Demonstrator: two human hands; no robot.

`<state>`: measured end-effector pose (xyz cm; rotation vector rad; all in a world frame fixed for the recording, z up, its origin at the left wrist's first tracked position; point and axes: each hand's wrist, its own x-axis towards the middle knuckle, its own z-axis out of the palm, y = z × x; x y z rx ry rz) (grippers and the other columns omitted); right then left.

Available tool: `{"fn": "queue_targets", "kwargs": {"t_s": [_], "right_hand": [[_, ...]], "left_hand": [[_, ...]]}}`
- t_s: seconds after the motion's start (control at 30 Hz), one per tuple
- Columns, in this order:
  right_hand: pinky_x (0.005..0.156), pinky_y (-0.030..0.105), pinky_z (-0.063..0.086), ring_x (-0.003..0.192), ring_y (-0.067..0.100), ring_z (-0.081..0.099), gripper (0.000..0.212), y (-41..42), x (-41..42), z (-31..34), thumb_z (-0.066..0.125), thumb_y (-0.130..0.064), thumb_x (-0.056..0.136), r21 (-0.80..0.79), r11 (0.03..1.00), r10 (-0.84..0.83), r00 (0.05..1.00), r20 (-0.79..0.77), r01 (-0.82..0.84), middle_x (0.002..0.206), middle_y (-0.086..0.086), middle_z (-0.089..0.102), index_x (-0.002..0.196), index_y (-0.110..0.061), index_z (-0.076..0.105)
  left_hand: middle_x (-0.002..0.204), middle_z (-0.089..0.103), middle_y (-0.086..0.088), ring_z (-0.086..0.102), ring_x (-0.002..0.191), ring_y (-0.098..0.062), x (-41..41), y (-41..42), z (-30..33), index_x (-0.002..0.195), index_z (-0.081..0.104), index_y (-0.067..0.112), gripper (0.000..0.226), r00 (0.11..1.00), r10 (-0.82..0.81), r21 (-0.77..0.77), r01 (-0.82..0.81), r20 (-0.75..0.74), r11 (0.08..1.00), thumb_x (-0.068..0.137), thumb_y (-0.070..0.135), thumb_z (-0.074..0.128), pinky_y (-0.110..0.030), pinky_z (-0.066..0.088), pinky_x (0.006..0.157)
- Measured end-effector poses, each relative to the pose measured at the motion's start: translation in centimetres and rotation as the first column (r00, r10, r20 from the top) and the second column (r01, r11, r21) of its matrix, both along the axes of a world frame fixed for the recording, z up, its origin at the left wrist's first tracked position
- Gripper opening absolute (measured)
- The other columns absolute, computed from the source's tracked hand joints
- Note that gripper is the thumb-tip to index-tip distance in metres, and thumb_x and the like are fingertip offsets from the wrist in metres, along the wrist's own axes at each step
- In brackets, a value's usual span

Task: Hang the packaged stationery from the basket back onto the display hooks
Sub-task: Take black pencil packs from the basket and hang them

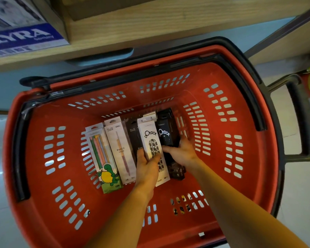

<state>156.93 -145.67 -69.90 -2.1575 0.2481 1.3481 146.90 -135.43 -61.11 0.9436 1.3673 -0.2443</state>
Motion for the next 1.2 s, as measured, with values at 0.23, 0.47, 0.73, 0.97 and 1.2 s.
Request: {"fn": "queue_targets", "kwargs": {"t_s": [0.23,0.47,0.73,0.97,1.2], "right_hand": [[0.075,0.026,0.049,0.099,0.009,0.067,0.045,3.4,0.8,17.4,0.079,-0.023,0.088,0.174,0.957,-0.198,0.961,-0.193,0.232,0.108,-0.012,0.069,0.125,-0.026,0.054],[0.074,0.019,0.056,0.103,0.011,0.074,0.043,5.6,-1.4,48.0,0.077,-0.016,0.089,0.376,0.858,-0.278,0.932,-0.231,0.349,0.114,-0.008,0.076,0.128,-0.023,0.062],[0.065,0.016,0.056,0.082,0.0,0.074,0.032,10.8,-3.2,82.7,0.073,-0.009,0.088,0.728,0.643,-0.332,0.943,-0.011,0.235,0.091,-0.018,0.079,0.115,-0.026,0.067],[0.081,0.034,0.055,0.099,0.015,0.072,0.038,16.8,-6.3,104.5,0.075,-0.022,0.087,0.904,0.427,-0.227,0.968,0.107,0.001,0.109,-0.007,0.075,0.124,-0.022,0.066],[0.099,0.056,0.054,0.104,0.028,0.074,0.054,22.3,-8.9,118.4,0.084,-0.035,0.072,0.953,0.212,-0.171,0.952,0.255,-0.217,0.111,0.003,0.078,0.122,-0.021,0.07]], "left_hand": [[0.114,0.077,-0.002,0.074,0.102,-0.023,-0.6,2.7,8.4,0.12,0.066,0.03,0.025,0.999,0.049,0.019,-0.049,0.025,0.999,0.097,0.02,0.069,-0.044,0.061,0.086],[0.117,0.079,-0.003,0.075,0.108,-0.029,-2.4,6.8,38.7,0.124,0.069,0.028,0.033,0.973,0.014,0.076,-0.032,0.232,0.997,0.096,0.012,0.069,-0.05,0.059,0.095],[0.111,0.079,0.008,0.075,0.102,-0.011,-4.0,11.3,73.9,0.122,0.069,0.022,0.025,0.838,-0.118,0.361,-0.099,0.533,0.928,0.099,0.012,0.065,-0.023,0.059,0.081],[0.128,0.072,0.014,0.067,0.118,-0.007,-7.4,16.4,94.2,0.129,0.068,0.033,0.035,0.689,-0.217,0.559,-0.32,0.692,0.765,0.096,0.019,0.064,-0.036,0.054,0.1],[0.1,0.081,0.006,0.074,0.096,-0.015,-11.2,20.7,108.2,0.108,0.071,0.028,0.035,0.549,-0.392,0.667,-0.514,0.739,0.539,0.101,-0.001,0.055,-0.021,0.059,0.075]]}}
